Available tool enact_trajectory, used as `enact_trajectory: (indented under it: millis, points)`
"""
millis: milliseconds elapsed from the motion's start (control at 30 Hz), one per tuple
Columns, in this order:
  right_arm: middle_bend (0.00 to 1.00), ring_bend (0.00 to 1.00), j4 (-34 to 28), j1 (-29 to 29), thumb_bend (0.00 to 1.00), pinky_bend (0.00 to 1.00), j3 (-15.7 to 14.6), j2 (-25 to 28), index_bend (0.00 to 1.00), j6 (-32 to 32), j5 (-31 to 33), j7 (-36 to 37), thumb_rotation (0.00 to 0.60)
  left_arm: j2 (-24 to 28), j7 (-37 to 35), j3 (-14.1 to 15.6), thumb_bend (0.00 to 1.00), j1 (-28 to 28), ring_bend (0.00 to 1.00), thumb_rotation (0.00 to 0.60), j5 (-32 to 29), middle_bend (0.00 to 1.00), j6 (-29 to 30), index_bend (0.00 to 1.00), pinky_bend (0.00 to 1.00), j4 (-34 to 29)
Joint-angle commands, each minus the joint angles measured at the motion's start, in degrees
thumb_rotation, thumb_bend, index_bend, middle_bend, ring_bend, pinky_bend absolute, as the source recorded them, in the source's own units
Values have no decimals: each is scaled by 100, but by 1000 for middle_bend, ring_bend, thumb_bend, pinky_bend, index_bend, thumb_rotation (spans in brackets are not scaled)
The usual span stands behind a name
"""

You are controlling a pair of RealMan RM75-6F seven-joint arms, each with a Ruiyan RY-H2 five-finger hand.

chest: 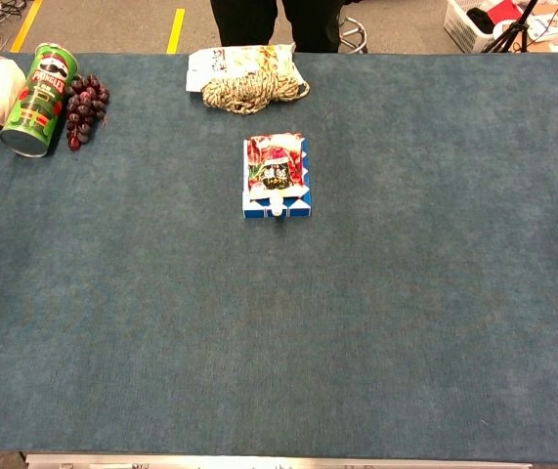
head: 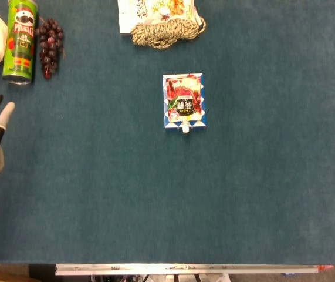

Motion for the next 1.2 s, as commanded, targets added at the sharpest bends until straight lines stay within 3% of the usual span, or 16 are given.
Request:
enact_trajectory:
  millis: [33,133,433,633,900,1200]
  points:
    - [0,200,-139,208,1000,979,-265,146,0,-222,-290,1127,600,160,-511,185,879,-75,98,600,249,0,-94,0,858,-184]
    - [0,200,-228,404,1000,983,-406,251,0,-296,-514,2166,600,328,-1171,319,879,-143,99,600,481,0,-80,0,858,-335]
    - [0,201,-751,1274,1000,992,-1014,560,0,-526,-1622,4863,600,1268,-5305,949,892,-728,119,600,1287,0,-153,0,869,-1060]
    - [0,206,-883,1784,1000,992,-1373,605,0,-486,-2199,6130,600,1519,-7305,1251,893,-1109,127,600,2025,0,281,0,874,-1028]
    - [0,216,-816,2332,1000,996,-1756,512,0,-347,-2679,7311,600,1542,-8665,1561,895,-1394,130,600,2670,0,893,0,874,-842]
    - [0,221,-680,2715,1000,996,-2089,395,0,-146,-2911,8032,600,1472,-8891,1736,914,-1503,130,600,2794,0,1102,0,874,-771]
